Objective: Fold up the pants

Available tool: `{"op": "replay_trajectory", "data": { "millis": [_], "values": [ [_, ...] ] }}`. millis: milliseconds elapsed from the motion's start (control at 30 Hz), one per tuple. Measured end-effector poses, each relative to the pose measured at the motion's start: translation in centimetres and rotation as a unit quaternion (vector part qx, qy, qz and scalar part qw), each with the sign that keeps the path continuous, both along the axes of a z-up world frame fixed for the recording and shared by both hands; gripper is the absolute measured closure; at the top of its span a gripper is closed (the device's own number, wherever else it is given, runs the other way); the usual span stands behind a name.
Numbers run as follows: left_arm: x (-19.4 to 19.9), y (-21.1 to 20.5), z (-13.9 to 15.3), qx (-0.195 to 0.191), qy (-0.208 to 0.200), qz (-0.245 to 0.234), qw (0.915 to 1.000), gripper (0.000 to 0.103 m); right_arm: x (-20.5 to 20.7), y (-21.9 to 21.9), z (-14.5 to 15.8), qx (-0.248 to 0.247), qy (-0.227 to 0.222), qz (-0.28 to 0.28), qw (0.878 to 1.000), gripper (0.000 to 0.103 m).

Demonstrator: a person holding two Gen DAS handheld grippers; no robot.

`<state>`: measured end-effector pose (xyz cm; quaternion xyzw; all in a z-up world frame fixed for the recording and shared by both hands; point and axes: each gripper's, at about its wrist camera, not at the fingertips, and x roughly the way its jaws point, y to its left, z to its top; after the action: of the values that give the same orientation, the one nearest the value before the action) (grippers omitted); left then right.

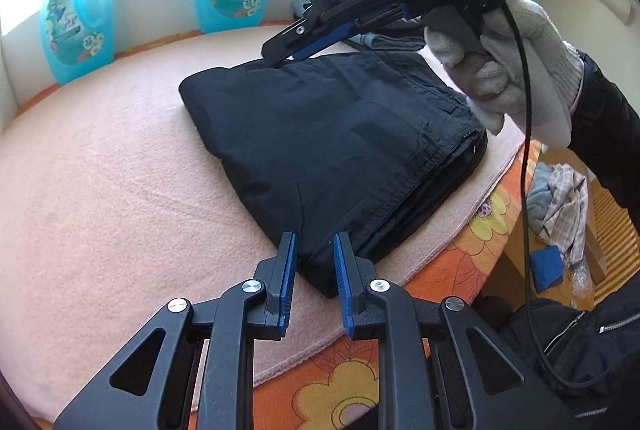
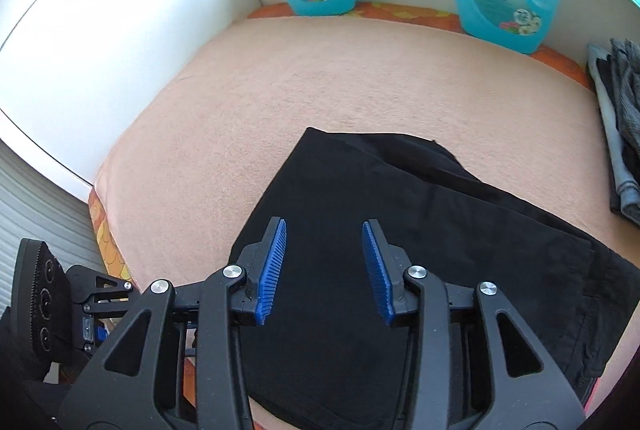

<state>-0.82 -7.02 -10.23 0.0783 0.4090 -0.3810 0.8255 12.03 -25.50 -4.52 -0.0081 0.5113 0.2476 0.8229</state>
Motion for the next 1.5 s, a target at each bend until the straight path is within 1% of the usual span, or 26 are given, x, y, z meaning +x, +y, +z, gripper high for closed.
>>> {"op": "replay_trajectory", "data": {
  "millis": [67, 100, 133, 200, 267, 333, 367, 500, 633, 767, 867, 933, 967, 1000, 1033, 1067, 1133, 1233, 1367, 1433, 1500],
  "values": [
    [0.0, 0.9, -0.1, -0.012, 0.012, 0.013, 0.9998, 0.085, 0.9, 2.0, -0.8, -0.011, 0.018, 0.007, 1.0, 0.061],
    [0.0, 1.3, -0.3, -0.016, 0.016, 0.02, 0.9995, 0.083, 1.2, 2.9, -1.2, -0.018, 0.022, 0.008, 1.0, 0.061],
    [-0.1, 1.7, -0.4, -0.022, 0.02, 0.029, 0.9991, 0.08, 1.5, 3.8, -1.5, -0.027, 0.023, 0.011, 0.999, 0.061],
    [0.0, 2.2, -0.6, -0.034, 0.028, 0.043, 0.9981, 0.078, 2.0, 5.2, -2.0, -0.046, 0.02, 0.008, 0.999, 0.061],
    [0.0, 2.8, -0.5, -0.051, 0.033, 0.052, 0.9967, 0.078, 2.6, 6.1, -2.3, -0.052, 0.031, 0.011, 0.998, 0.061],
    [0.3, 3.2, -0.6, -0.077, 0.048, 0.06, 0.994, 0.069, 3.2, 6.9, -2.6, -0.066, 0.042, 0.01, 0.997, 0.061],
    [0.5, 3.3, -0.7, -0.089, 0.057, 0.062, 0.9925, 0.068, 3.4, 7.2, -2.8, -0.074, 0.045, 0.008, 0.996, 0.061],
    [1.2, 3.2, -1.1, -0.121, 0.083, 0.07, 0.9867, 0.067, 4.5, 8.1, -3.5, -0.099, 0.065, 0.004, 0.993, 0.061],
    [1.8, 3.1, -1.5, -0.153, 0.113, 0.073, 0.9791, 0.067, 4.9, 9.2, -4.3, -0.137, 0.076, 0.006, 0.988, 0.061],
    [2.1, 2.7, -2.1, -0.168, 0.131, 0.073, 0.9743, 0.067, 5.1, 10.1, -4.9, -0.166, 0.082, 0.012, 0.983, 0.061],
    [2.2, 2.8, -2.3, -0.183, 0.142, 0.078, 0.9697, 0.067, 5.1, 10.4, -5.0, -0.177, 0.078, 0.017, 0.981, 0.061],
    [2.4, 2.9, -2.2, -0.195, 0.148, 0.08, 0.9661, 0.067, 4.9, 10.5, -5.1, -0.179, 0.074, 0.018, 0.981, 0.061],
    [2.5, 3.0, -2.1, -0.197, 0.147, 0.084, 0.9657, 0.065, 4.9, 10.5, -5.0, -0.182, 0.071, 0.019, 0.981, 0.063],
    [2.5, 3.1, -2.0, -0.196, 0.144, 0.089, 0.9658, 0.058, 4.8, 10.4, -5.0, -0.184, 0.068, 0.017, 0.98, 0.07],
    [2.8, 3.2, -1.7, -0.196, 0.144, 0.094, 0.9654, 0.054, 4.8, 10.2, -4.9, -0.179, 0.07, 0.014, 0.981, 0.075],
    [2.9, 3.1, -1.8, -0.195, 0.147, 0.097, 0.9649, 0.054, 4.9, 9.9, -4.8, -0.166, 0.075, 0.012, 0.983, 0.077],
    [3.2, 2.9, -1.8, -0.188, 0.153, 0.099, 0.965, 0.054, 5.0, 9.4, -4.6, -0.146, 0.081, 0.009, 0.986, 0.09],
    [3.4, 2.2, -2.2, -0.18, 0.16, 0.098, 0.9655, 0.054, 4.7, 8.8, -4.2, -0.13, 0.074, 0.009, 0.989, 0.094],
    [3.7, 1.2, -2.2, -0.174, 0.166, 0.102, 0.9653, 0.05, 4.7, 8.1, -3.5, -0.112, 0.064, 0.008, 0.992, 0.096],
    [4.0, 0.8, -2.2, -0.171, 0.167, 0.102, 0.9657, 0.05, 4.5, 7.6, -2.9, -0.103, 0.056, 0.008, 0.993, 0.097],
    [4.1, 0.4, -2.2, -0.163, 0.161, 0.1, 0.9683, 0.05, 3.8, 6.8, -2.0, -0.09, 0.051, 0.007, 0.995, 0.097]
  ]
}}
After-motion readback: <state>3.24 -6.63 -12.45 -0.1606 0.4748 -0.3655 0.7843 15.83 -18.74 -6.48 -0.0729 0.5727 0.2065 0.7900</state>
